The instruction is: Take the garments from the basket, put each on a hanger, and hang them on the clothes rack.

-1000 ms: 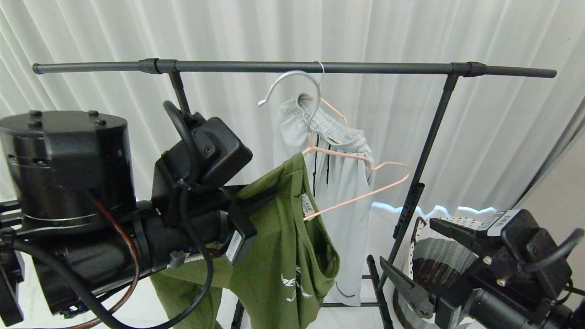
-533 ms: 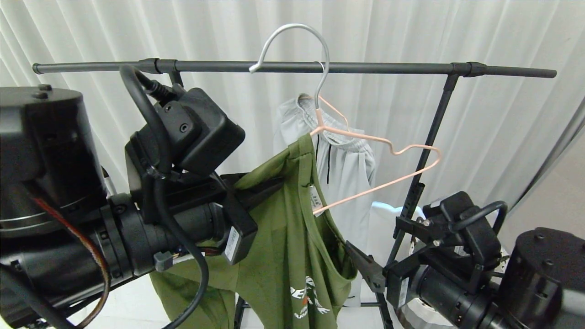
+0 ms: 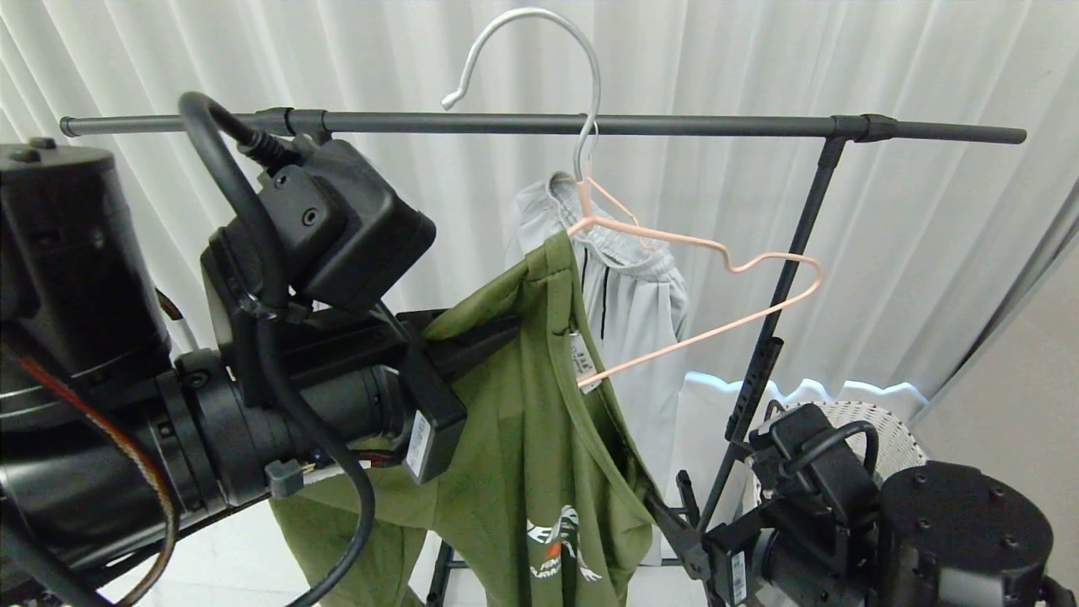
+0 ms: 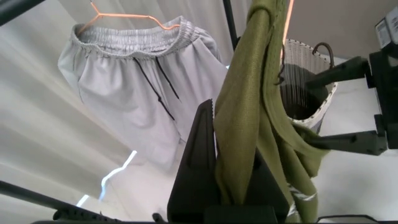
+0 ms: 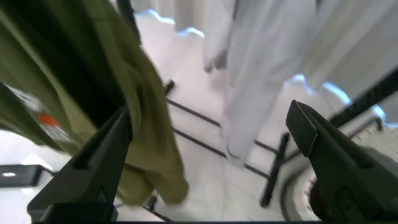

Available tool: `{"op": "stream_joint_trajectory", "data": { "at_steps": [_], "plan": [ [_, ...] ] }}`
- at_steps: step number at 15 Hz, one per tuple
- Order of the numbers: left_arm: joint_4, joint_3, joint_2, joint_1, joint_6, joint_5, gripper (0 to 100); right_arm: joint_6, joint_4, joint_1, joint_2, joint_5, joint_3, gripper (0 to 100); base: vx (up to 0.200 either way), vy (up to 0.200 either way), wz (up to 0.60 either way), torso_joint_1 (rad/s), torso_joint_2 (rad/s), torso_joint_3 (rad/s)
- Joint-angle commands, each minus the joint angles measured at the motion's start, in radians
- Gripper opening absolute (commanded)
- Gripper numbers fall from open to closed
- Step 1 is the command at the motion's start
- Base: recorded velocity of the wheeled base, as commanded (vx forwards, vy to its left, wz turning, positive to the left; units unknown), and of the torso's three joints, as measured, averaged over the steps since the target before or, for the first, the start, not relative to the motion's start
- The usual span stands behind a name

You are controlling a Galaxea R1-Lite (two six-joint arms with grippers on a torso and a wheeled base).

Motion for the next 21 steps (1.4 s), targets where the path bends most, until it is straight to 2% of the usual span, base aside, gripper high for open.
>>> {"op": "stream_joint_trajectory", "data": {
  "at_steps": [1,5,9,11,13,17,19,21],
  "plan": [
    [0.000,0.001,-0.001,0.000,0.000,0.000,0,-0.001,0.000,-0.028,-0.003,-0.004,0.033,0,0.000,0.000,0.00,0.000,0.00,0.000],
    [-0.001,0.027,-0.010,0.003,0.002,0.002,0,-0.006,0.000,-0.060,-0.009,-0.043,0.048,0,0.000,0.000,0.00,0.000,0.00,0.000],
    [0.000,0.167,-0.070,0.006,0.009,0.002,0,-0.041,0.000,-0.241,-0.032,-0.042,0.047,0,0.000,0.000,0.00,0.000,0.00,0.000],
    [0.000,0.219,-0.093,0.006,0.012,0.002,0,-0.060,0.000,-0.295,-0.066,-0.034,0.039,0,0.000,0.000,0.00,0.000,0.00,0.000],
    [0.000,0.262,-0.097,0.006,0.014,0.036,0,-0.073,0.000,-0.310,-0.107,-0.028,0.038,0,0.000,0.000,0.00,0.000,0.00,0.000],
    [0.002,0.322,-0.085,0.006,0.029,0.052,0,-0.092,0.001,-0.314,-0.170,-0.028,0.041,0,0.000,0.000,0.00,0.000,0.00,0.000],
    [0.000,0.325,-0.057,0.012,0.055,0.078,0,-0.109,0.004,-0.303,-0.196,-0.027,0.044,0,0.000,0.000,0.00,0.000,0.00,0.000],
    [-0.003,0.289,-0.018,0.012,0.037,0.126,0,-0.136,0.049,-0.260,-0.233,-0.025,0.042,0,0.000,0.000,0.00,0.000,0.00,0.000]
  ]
}}
